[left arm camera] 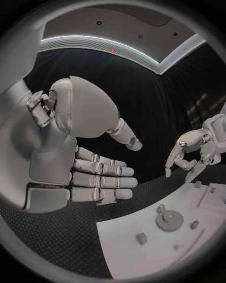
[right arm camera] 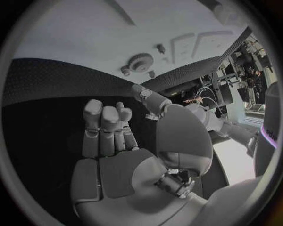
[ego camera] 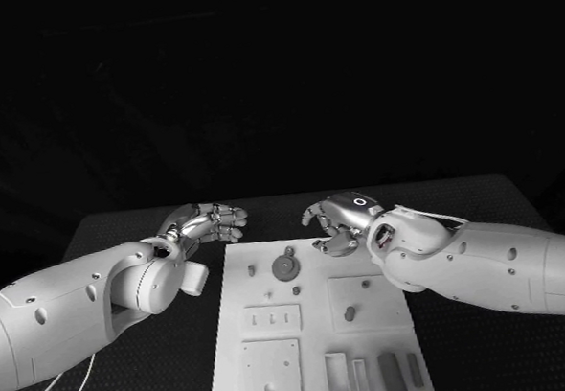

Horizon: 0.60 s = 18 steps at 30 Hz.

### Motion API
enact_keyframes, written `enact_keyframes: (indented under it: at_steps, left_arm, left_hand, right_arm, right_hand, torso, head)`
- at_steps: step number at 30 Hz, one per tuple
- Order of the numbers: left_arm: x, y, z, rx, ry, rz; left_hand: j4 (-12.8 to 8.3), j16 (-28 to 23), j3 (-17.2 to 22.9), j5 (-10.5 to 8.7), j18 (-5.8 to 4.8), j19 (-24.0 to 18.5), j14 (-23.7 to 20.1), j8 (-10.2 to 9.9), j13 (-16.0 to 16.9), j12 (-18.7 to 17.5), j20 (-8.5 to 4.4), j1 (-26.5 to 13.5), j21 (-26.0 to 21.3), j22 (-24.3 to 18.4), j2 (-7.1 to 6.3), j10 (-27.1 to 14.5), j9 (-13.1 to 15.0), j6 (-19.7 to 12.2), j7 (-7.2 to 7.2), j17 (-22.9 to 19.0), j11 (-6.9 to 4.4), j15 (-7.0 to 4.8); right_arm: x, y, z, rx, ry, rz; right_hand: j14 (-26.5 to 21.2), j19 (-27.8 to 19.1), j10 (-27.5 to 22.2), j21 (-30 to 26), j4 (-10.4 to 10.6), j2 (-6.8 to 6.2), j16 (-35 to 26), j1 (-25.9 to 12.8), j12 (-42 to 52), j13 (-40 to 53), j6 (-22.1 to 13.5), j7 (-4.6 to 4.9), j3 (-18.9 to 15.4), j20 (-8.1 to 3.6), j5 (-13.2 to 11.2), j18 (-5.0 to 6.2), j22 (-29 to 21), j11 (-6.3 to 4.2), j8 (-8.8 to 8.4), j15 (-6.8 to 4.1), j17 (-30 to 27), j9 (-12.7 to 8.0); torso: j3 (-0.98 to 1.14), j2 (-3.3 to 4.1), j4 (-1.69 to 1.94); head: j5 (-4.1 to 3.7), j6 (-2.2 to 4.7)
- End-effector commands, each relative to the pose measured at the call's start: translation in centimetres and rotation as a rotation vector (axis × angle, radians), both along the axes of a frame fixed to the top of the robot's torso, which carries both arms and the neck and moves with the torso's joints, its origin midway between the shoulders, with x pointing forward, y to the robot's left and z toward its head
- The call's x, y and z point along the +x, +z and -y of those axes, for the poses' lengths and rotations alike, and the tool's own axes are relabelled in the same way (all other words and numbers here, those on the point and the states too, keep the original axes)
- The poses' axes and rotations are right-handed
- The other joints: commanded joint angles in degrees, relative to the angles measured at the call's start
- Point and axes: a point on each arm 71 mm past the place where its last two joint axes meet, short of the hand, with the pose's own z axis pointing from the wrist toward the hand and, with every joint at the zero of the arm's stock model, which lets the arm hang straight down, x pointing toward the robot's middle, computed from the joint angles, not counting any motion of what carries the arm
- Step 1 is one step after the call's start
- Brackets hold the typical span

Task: Assemble the parts on the task board

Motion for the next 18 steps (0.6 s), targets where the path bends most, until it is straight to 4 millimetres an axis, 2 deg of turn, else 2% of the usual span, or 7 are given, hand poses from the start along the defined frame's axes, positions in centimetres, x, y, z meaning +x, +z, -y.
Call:
enact_keyframes:
  at_steps: [1, 6, 7, 8, 12, 15, 18]
  left_arm:
    - [0.0, 0.2, 0.1, -0.009, -0.018, 0.01]
    - [0.2, 0.1, -0.2, -0.007, -0.016, 0.009]
    - [0.2, 0.1, -0.1, -0.007, -0.017, 0.009]
    - [0.2, 0.1, -0.2, -0.007, -0.017, 0.009]
    - [0.2, 0.1, -0.1, -0.007, -0.019, 0.008]
    - [0.2, 0.0, -0.1, -0.008, -0.02, 0.007]
    - [0.2, 0.0, -0.2, -0.007, -0.018, 0.007]
  left_hand:
    - [-0.05, -0.2, 0.36, -0.09, 0.86, -0.31, -0.22, -0.23, 0.1, -0.24, -0.07, -0.54, 0.31, 1.27, -0.14, -0.41, 0.07, -0.02, 0.45, 0.11, 0.18, -0.01]
    - [-0.04, -0.24, 0.32, -0.16, 0.86, -0.35, -0.22, -0.25, 0.16, -0.21, -0.06, -0.67, 0.36, 1.26, -0.21, -0.27, 0.13, 0.02, 0.61, 0.16, 0.48, 0.0]
    - [-0.04, -0.24, 0.33, -0.17, 0.87, -0.36, -0.22, -0.25, 0.17, -0.2, -0.06, -0.67, 0.36, 1.26, -0.2, -0.25, 0.14, 0.03, 0.63, 0.17, 0.5, 0.0]
    - [-0.04, -0.25, 0.33, -0.17, 0.87, -0.36, -0.22, -0.25, 0.18, -0.19, -0.06, -0.68, 0.37, 1.26, -0.2, -0.23, 0.14, 0.03, 0.64, 0.17, 0.5, 0.0]
    - [-0.05, -0.26, 0.37, -0.17, 0.87, -0.38, -0.22, -0.23, 0.22, -0.14, -0.05, -0.67, 0.38, 1.26, -0.12, -0.1, 0.17, 0.09, 0.66, 0.2, 0.42, 0.0]
    - [-0.05, -0.27, 0.37, -0.17, 0.87, -0.38, -0.22, -0.23, 0.22, -0.13, -0.05, -0.66, 0.39, 1.26, -0.12, -0.1, 0.18, 0.09, 0.66, 0.2, 0.41, 0.0]
    - [-0.04, -0.28, 0.39, -0.18, 0.87, -0.39, -0.21, -0.23, 0.27, -0.08, -0.05, -0.68, 0.4, 1.26, -0.05, 0.02, 0.2, 0.12, 0.66, 0.22, 0.3, 0.01]
  right_arm:
    - [0.0, -0.1, 2.1, 0.108, 0.016, -0.104]
    - [0.3, -0.4, 5.6, 0.137, 0.015, -0.168]
    - [0.4, -0.4, 6.1, 0.135, 0.013, -0.171]
    - [0.5, -0.5, 6.6, 0.138, 0.008, -0.178]
    - [0.9, -0.9, 8.9, 0.143, -0.027, -0.203]
    - [0.8, -1.3, 10.3, 0.14, -0.044, -0.219]
    - [0.5, -1.8, 11.2, 0.14, -0.051, -0.239]
  right_hand:
    - [0.02, 0.18, -3.77, -0.24, -0.24, 0.27, -0.3, -0.71, 0.38, -0.1, 2.5, 2.2, -0.91, -0.15, -0.05, 2.76, -0.04, 1.47, 0.36, 0.57, 0.13, 0.01]
    - [-0.5, -0.39, -4.51, -0.51, -0.81, 1.65, -0.65, -0.93, 0.3, -0.17, 2.39, 2.5, -2.64, 0.0, -0.75, 2.76, -0.04, 1.78, 0.31, 0.86, 0.28, -0.14]
    - [-0.6, -0.49, -4.67, -0.55, -0.89, 1.98, -0.71, -0.89, 0.27, -0.19, 2.33, 2.55, -2.88, 0.04, -0.68, 2.76, -0.03, 1.81, 0.28, 0.91, 0.3, -0.18]
    - [-0.66, -0.58, -4.77, -0.59, -0.99, 2.12, -0.76, -0.83, 0.27, -0.19, 2.32, 2.56, -3.07, 0.07, -0.62, 2.76, -0.03, 1.84, 0.28, 0.93, 0.32, -0.2]
    - [-0.86, -0.81, -4.97, -0.64, -1.28, 2.19, -0.85, -0.89, 0.29, -0.2, 2.21, 2.62, -3.7, 0.17, -0.32, 2.76, 0.02, 1.89, 0.22, 0.98, 0.37, -0.26]
    - [-0.89, -0.87, -5.02, -0.65, -1.36, 2.22, -0.87, -0.91, 0.3, -0.2, 2.2, 2.62, -3.88, 0.2, -0.26, 2.76, 0.04, 1.9, 0.22, 0.99, 0.39, -0.27]
    - [-1.67, -1.93, -5.99, -0.8, -2.29, 2.24, -1.12, -1.34, 0.3, -0.16, 1.78, 2.74, -6.72, 0.58, 0.21, 2.76, 0.32, 2.05, 0.08, 1.14, 0.57, -0.38]
  torso:
    - [0.24, -0.23, -0.69]
    - [0.68, -0.44, -1.5]
    - [0.62, -0.45, -1.53]
    - [0.7, -0.51, -1.67]
    - [1.03, -0.58, -2.12]
    - [1.27, -0.58, -2.31]
    - [1.51, -0.57, -2.5]
  head:
    - [0.43, 0.09]
    - [1.05, 0.21]
    - [1.0, 0.26]
    - [0.98, 0.29]
    - [0.99, 0.18]
    - [0.96, 0.19]
    - [0.89, 0.08]
